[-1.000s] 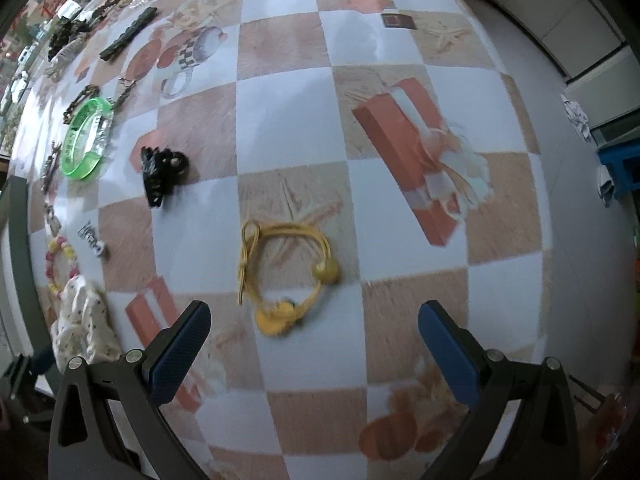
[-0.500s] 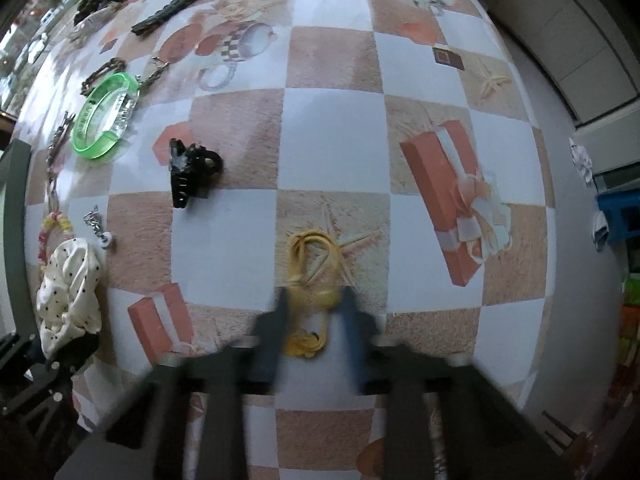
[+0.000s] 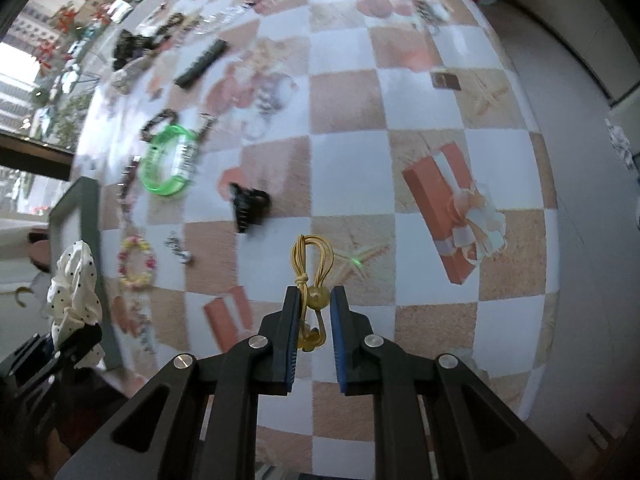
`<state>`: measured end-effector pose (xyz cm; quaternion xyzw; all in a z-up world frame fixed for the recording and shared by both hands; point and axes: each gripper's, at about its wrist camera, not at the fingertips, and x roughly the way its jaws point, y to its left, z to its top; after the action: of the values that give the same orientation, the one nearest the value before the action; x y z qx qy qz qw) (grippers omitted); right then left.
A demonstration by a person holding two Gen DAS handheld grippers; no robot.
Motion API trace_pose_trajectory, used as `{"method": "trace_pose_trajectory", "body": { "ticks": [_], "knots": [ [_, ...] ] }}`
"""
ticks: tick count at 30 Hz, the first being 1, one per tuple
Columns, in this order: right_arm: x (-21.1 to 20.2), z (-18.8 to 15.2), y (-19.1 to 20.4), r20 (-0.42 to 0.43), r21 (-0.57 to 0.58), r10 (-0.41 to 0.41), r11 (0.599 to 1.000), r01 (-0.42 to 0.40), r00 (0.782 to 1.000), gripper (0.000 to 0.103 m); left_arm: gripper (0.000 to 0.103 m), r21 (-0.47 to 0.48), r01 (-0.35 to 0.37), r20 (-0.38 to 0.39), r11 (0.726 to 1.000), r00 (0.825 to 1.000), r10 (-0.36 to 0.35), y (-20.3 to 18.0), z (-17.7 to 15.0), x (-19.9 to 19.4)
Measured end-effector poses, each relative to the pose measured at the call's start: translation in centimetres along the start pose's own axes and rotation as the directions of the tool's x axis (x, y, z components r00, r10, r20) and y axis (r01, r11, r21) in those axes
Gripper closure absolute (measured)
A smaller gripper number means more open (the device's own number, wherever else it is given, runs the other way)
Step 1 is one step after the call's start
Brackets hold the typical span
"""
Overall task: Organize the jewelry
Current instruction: 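Carry the scrunchie and hair tie in both grippers over the gray tray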
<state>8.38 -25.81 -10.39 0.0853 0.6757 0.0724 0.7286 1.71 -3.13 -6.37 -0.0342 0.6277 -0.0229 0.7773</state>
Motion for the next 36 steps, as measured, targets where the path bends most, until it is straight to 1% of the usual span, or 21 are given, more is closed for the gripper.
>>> {"method": "trace_pose_trajectory", "body": {
  "ticks": [2, 4, 5, 7, 8, 10, 14, 17, 18, 22, 25, 29, 36],
  "knots": [
    [-0.7, -0.1, 1.1, 0.001, -0.017, 0.015, 1.000, -0.015, 1.000, 0.087, 0.077, -0.028, 0.000, 0.005, 1.000, 1.000, 0.000, 1.9, -0.4, -1.1],
    [-1.1, -0.3, 3.3, 0.011, -0.032, 0.043, 0.999, -0.043, 0.999, 0.087, 0.077, -0.040, -0.008, 0.009, 0.999, 1.000, 0.008, 3.3, -0.5, -1.6],
    [-1.6, -1.2, 3.7, 0.017, -0.040, 0.053, 0.998, -0.052, 0.998, 0.087, 0.077, -0.042, -0.014, 0.013, 0.999, 1.000, 0.015, 4.3, -0.5, -1.8],
    [-1.6, -1.0, 6.0, 0.028, -0.061, 0.069, 0.996, -0.068, 0.997, 0.087, 0.077, -0.045, -0.021, 0.019, 0.999, 1.000, 0.022, 6.3, -0.4, -2.4],
    [-0.8, -0.8, 7.7, 0.033, -0.069, 0.075, 0.995, -0.072, 0.997, 0.087, 0.077, -0.046, -0.023, 0.021, 0.999, 0.999, 0.024, 7.3, -0.4, -2.5],
    [-0.5, -0.8, 10.3, 0.039, -0.085, 0.086, 0.993, -0.082, 0.996, 0.087, 0.077, -0.049, -0.029, 0.019, 0.998, 0.999, 0.029, 9.6, -0.2, -2.6],
    [0.4, -0.3, 16.3, 0.044, -0.117, 0.123, 0.986, -0.117, 0.991, 0.087, 0.077, -0.046, -0.048, 0.010, 0.998, 0.999, 0.048, 14.4, 0.2, -2.2],
    [1.5, 0.4, 20.7, 0.037, -0.146, 0.141, 0.980, -0.134, 0.989, 0.087, 0.077, -0.070, -0.060, 0.008, 0.996, 0.998, 0.061, 18.3, 0.7, -1.6],
    [2.0, 0.8, 22.3, 0.033, -0.161, 0.145, 0.977, -0.138, 0.989, 0.087, 0.077, -0.076, -0.064, 0.006, 0.995, 0.998, 0.064, 19.1, 0.8, -1.4],
    [3.9, 1.9, 27.5, 0.009, -0.216, 0.158, 0.965, -0.152, 0.987, 0.087, 0.077, -0.099, -0.095, -0.010, 0.991, 0.995, 0.095, 23.1, 1.6, 0.6],
    [6.0, 2.7, 31.0, -0.019, -0.248, 0.153, 0.957, -0.153, 0.988, 0.087, 0.077, -0.105, -0.117, -0.022, 0.988, 0.993, 0.115, 24.9, 2.3, 2.2],
    [8.5, 3.8, 34.0, -0.060, -0.252, 0.146, 0.955, -0.156, 0.987, 0.087, 0.077, -0.095, -0.138, -0.030, 0.986, 0.990, 0.136, 26.1, 3.2, 4.1],
    [12.1, 5.3, 36.5, -0.100, -0.252, 0.124, 0.957, -0.145, 0.987, 0.087, 0.077, -0.090, -0.155, -0.068, 0.984, 0.986, 0.149, 27.0, 3.3, 7.0]
  ]
}}
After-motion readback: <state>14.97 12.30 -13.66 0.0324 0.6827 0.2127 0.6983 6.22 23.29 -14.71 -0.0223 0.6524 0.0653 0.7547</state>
